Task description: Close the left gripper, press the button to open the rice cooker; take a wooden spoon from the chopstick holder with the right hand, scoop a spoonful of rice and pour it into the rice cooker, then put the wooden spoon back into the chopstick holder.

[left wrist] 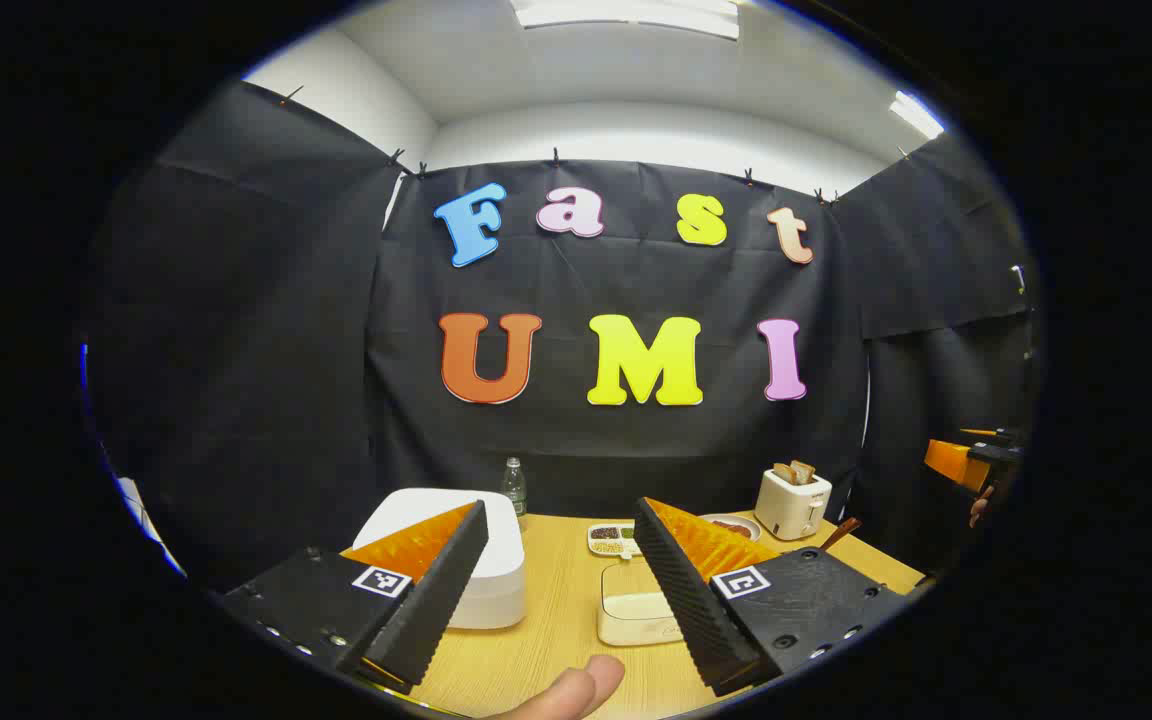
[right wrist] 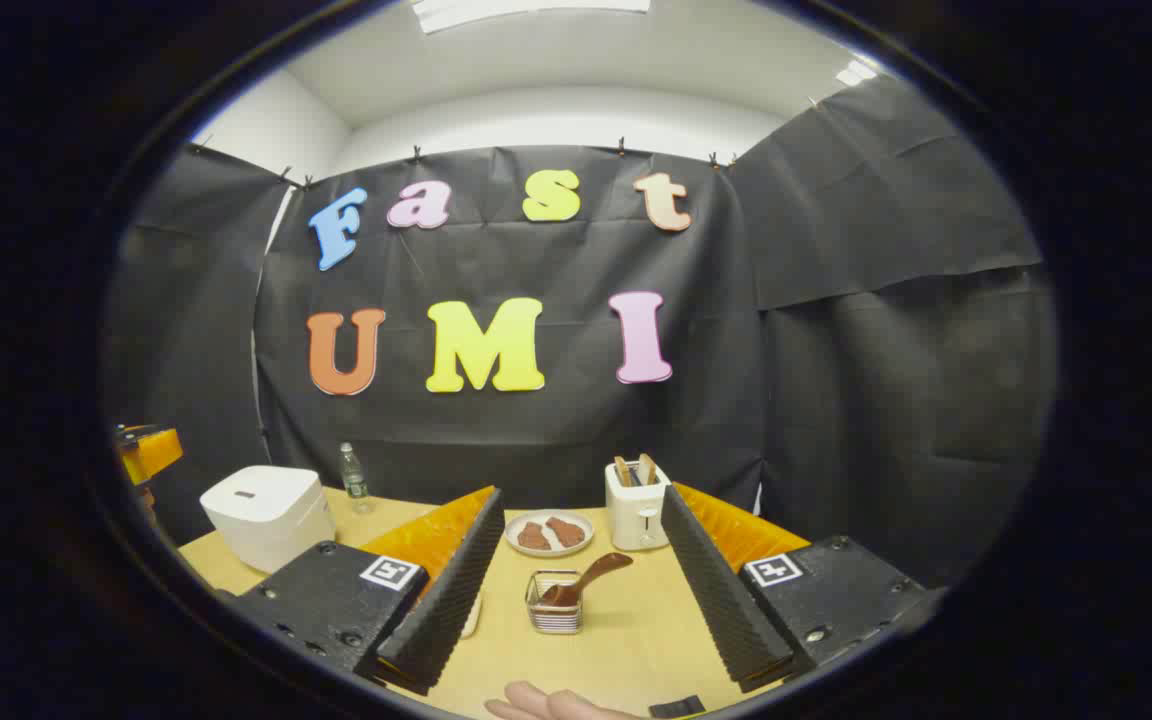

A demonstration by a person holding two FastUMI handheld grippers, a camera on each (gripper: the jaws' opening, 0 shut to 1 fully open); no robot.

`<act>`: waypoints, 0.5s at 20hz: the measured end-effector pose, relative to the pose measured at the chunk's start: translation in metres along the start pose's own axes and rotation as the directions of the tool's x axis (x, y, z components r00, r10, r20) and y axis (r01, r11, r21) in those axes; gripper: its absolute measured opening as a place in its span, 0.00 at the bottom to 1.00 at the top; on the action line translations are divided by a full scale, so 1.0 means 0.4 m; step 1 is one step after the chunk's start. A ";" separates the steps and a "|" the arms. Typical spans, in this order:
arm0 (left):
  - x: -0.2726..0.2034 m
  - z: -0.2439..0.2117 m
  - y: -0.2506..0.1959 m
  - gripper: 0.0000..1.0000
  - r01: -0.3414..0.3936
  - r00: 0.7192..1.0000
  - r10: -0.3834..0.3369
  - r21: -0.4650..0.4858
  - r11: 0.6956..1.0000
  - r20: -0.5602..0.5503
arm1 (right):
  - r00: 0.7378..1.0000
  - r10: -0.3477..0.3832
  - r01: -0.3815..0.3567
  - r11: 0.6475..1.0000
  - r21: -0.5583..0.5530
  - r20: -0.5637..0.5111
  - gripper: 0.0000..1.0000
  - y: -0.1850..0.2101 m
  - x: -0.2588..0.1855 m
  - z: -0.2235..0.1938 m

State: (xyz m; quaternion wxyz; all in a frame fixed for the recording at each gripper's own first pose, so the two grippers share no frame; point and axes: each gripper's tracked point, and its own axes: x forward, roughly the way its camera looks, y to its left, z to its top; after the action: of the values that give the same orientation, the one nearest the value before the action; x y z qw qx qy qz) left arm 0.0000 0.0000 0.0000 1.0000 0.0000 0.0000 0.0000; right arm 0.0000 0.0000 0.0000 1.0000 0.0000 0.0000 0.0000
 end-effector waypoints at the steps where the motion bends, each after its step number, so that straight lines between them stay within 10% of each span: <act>1: -0.001 -0.004 0.000 0.94 -0.001 1.000 0.001 0.001 1.000 -0.004 | 1.000 -0.001 0.001 1.000 0.000 0.000 1.00 -0.002 0.001 0.002; 10: -0.002 -0.008 0.002 0.94 0.017 1.000 -0.017 0.000 1.000 -0.008 | 1.000 -0.008 0.008 1.000 -0.001 -0.009 1.00 -0.006 0.007 -0.014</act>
State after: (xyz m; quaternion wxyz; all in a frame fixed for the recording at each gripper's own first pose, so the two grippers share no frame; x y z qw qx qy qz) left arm -0.0008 0.0006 -0.0031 1.0000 0.0000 0.0042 -0.0083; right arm 0.0026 -0.0024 -0.0055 1.0000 -0.0005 0.0046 -0.0038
